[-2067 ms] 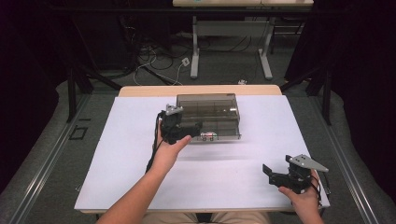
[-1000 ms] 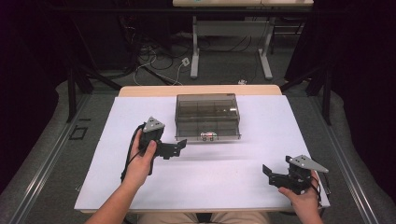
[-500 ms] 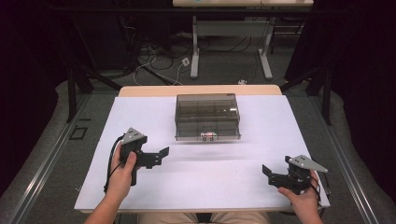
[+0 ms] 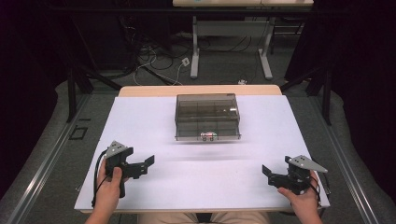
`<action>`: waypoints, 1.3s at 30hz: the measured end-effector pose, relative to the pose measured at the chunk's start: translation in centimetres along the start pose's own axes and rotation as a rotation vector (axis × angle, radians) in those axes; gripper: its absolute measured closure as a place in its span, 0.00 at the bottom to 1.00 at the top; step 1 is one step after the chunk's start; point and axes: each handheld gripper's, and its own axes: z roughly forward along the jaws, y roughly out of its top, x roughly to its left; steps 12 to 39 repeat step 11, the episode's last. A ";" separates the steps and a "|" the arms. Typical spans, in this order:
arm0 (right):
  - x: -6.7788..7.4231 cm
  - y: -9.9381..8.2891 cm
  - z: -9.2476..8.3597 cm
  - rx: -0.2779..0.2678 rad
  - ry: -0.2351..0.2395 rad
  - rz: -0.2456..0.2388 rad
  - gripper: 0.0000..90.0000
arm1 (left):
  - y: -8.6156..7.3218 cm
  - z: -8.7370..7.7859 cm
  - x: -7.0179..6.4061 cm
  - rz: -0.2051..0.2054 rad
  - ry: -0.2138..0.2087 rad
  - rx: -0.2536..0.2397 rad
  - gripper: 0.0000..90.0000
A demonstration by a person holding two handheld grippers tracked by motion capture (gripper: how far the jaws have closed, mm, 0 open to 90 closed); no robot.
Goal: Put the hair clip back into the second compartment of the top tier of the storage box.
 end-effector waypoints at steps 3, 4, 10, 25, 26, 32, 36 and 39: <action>0.0 0.0 0.0 0.008 0.002 0.004 0.00 | -0.5 -0.2 0.5 -0.020 0.011 -0.004 0.05; 0.0 0.0 0.0 0.008 0.005 0.002 0.00 | -0.7 -0.2 0.6 -0.021 0.019 -0.010 0.05; 0.0 0.0 0.0 0.011 0.005 -0.003 0.00 | -1.2 -0.4 1.0 -0.021 0.042 -0.022 0.05; 0.0 0.0 0.0 0.013 0.006 0.001 0.00 | -1.2 -0.4 1.0 -0.021 0.042 -0.022 0.05; 0.0 0.0 0.0 0.013 0.006 0.001 0.00 | -1.2 -0.4 1.0 -0.021 0.042 -0.022 0.05; 0.0 0.0 0.0 0.013 0.006 0.001 0.00 | -1.2 -0.4 1.0 -0.021 0.042 -0.022 0.05; 0.0 0.0 0.0 0.013 0.006 0.001 0.00 | -1.2 -0.4 1.0 -0.021 0.042 -0.022 0.05; 0.0 0.0 0.0 0.013 0.006 0.001 0.00 | -1.2 -0.4 1.0 -0.021 0.042 -0.022 0.05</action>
